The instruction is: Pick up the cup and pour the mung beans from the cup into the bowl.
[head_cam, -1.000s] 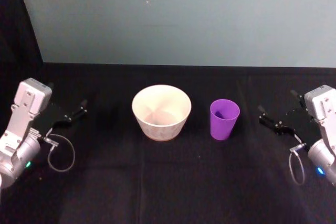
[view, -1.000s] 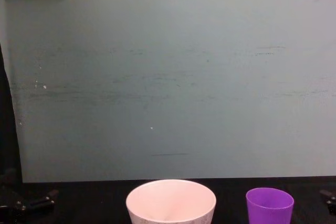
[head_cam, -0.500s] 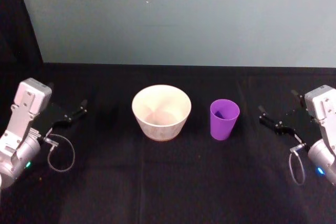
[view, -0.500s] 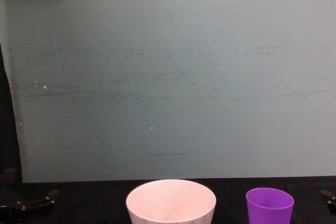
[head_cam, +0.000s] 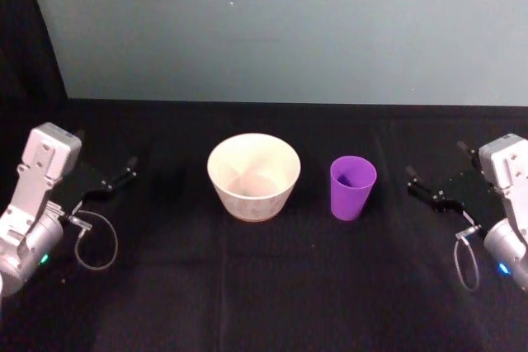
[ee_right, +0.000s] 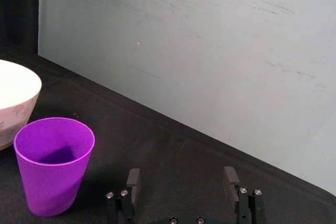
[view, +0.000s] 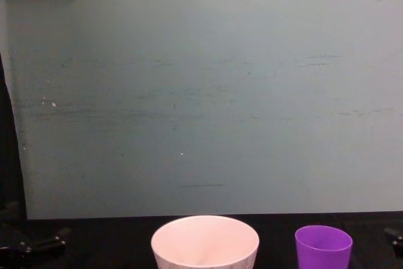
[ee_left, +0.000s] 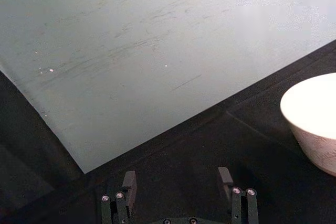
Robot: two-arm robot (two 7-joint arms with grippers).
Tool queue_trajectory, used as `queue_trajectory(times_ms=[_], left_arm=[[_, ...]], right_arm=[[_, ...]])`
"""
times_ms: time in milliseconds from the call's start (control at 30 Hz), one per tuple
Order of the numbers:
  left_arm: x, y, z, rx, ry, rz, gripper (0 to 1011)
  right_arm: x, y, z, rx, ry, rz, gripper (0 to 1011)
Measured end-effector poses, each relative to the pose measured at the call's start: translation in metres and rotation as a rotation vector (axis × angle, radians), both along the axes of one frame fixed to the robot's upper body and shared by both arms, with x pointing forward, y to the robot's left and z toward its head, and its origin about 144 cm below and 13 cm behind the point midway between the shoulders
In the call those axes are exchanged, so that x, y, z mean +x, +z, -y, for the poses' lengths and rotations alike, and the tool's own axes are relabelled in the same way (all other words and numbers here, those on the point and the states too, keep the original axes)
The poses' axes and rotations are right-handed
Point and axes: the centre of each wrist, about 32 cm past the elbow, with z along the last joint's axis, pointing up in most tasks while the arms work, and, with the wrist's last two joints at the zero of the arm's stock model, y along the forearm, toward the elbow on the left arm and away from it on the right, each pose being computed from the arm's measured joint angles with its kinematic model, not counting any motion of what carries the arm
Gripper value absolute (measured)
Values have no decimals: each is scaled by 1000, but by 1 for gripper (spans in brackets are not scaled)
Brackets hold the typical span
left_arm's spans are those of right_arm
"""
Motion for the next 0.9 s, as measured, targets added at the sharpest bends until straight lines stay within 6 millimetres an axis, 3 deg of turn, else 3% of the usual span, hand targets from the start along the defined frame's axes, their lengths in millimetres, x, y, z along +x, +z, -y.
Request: queue_trajectory(times_ms=[900], left_arm=[[0, 0, 0, 0, 0, 0, 1011]], right_arm=[[0, 0, 0, 0, 0, 0, 1003]])
